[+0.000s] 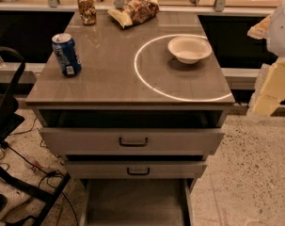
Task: Place pepsi can into bottom drawer
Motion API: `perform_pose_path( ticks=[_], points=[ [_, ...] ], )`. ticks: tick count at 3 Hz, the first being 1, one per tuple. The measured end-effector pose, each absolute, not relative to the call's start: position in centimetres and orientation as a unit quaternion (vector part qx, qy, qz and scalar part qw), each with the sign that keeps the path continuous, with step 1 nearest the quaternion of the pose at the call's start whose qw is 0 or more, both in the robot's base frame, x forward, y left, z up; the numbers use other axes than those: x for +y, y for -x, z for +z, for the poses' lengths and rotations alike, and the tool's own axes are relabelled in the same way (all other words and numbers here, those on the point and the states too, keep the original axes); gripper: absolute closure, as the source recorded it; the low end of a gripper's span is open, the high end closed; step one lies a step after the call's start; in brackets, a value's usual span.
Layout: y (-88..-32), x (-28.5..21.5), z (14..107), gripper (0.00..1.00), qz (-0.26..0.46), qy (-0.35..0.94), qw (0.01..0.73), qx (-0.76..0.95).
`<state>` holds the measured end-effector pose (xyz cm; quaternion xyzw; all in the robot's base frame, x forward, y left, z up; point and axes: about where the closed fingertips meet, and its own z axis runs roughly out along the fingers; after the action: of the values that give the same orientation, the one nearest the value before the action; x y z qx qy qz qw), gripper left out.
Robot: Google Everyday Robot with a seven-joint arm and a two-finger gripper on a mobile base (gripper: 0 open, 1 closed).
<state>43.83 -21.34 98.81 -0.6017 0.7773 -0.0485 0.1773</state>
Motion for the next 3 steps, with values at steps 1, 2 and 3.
perform_pose_path(
  ticks=[1, 2, 3],
  points=[
    [-43.8, -21.3, 98.8, 0.0, -0.049, 0.602, 0.177, 0.777],
    [-45.3, -20.6, 99.3, 0.0, -0.043, 0.596, 0.218, 0.772],
    [-48.4, -19.5, 99.5, 0.0, -0.007, 0.571, 0.296, 0.766]
  ],
)
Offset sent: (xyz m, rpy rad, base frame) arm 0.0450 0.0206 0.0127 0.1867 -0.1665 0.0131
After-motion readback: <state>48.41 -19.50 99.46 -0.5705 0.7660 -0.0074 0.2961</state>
